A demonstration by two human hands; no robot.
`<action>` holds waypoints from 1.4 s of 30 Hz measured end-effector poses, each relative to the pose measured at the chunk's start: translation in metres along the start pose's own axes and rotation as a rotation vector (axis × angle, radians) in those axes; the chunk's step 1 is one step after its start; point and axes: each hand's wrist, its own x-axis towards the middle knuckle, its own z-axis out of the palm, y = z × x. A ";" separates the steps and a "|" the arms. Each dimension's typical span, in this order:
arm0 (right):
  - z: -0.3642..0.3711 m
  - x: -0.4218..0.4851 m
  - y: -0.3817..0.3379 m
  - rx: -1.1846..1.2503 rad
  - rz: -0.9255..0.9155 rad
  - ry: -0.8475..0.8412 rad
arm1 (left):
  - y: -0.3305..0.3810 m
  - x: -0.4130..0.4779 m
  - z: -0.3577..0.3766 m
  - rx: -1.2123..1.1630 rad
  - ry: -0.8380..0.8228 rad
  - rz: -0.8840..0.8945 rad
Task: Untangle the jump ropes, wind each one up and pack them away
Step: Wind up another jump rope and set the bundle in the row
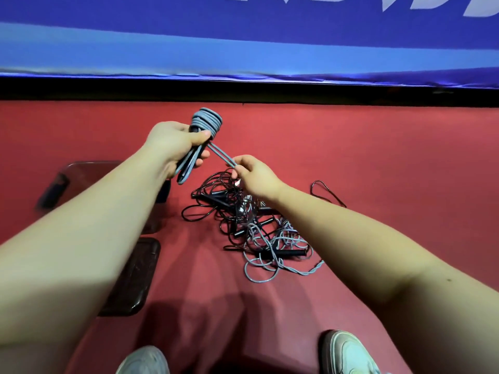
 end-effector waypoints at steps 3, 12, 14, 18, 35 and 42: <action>-0.011 -0.004 0.001 -0.115 0.043 -0.028 | -0.002 0.006 -0.008 -0.042 0.072 0.036; -0.042 -0.032 -0.038 -0.534 -0.224 -0.003 | -0.013 0.002 -0.011 0.117 -0.020 0.113; -0.044 -0.035 -0.053 -0.583 -0.293 0.079 | -0.011 0.002 -0.006 0.159 -0.048 0.145; -0.052 -0.036 -0.069 -0.698 -0.393 0.139 | -0.006 0.001 0.006 0.244 -0.170 0.152; -0.081 -0.024 -0.079 -0.800 -0.399 0.119 | 0.006 -0.019 0.034 0.539 -0.435 0.036; -0.088 -0.026 -0.057 -0.355 -0.116 -0.122 | 0.015 -0.039 0.048 0.659 -0.443 0.123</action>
